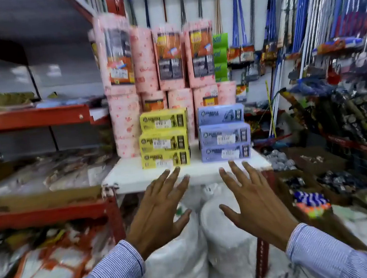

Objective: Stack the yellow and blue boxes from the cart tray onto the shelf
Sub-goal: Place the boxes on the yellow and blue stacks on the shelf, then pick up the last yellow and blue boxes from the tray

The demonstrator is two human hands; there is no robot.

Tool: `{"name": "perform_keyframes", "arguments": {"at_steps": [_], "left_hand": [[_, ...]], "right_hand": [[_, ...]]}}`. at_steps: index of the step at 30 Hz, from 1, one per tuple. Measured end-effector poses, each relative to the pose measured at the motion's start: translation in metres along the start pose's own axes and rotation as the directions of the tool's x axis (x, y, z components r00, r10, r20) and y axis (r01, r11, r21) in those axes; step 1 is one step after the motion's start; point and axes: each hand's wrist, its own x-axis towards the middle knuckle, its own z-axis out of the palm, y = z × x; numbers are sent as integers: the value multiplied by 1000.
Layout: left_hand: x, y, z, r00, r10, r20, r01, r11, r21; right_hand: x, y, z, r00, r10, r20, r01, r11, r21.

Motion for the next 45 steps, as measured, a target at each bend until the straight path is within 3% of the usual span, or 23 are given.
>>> {"name": "perform_keyframes", "arguments": {"at_steps": [5,9,14,18,21,25,28,33,40,45], "left_hand": [[-80,31,54,983,-3,186,22,994,-103],[-140,49,103,905,-41,424,128,976,-179],[-226,76,177,758,-32,652,218,954,-207],[-301,103,250,557,3,831,292,935,-199],[-338,120,300,410,34,911,352,916,-193],[-371,140,356,306,18,952,413,898,-150],[-385,151,382,308,16,951,405,902,-146],[-401,154,407,287,48,957,419,892,-170],[-394,148,411,265,33,964,442,884,-152],[-362,132,389,322,-24,946,443,887,-128]], "right_hand": [[-90,-11,61,979,3,203,-18,997,73],[-154,-15,115,885,67,461,-122,988,90],[-237,-23,188,720,79,690,-178,981,73],[-303,-36,255,490,45,870,-212,975,69],[-339,-41,298,367,1,930,-211,974,82],[-378,-49,350,272,-59,960,-192,975,114],[-402,-55,375,240,-75,968,-156,981,115],[-427,-62,401,269,-100,958,-107,985,133],[-435,-62,414,288,-112,951,-178,970,168],[-402,-51,393,274,-122,954,-198,964,180]]}}
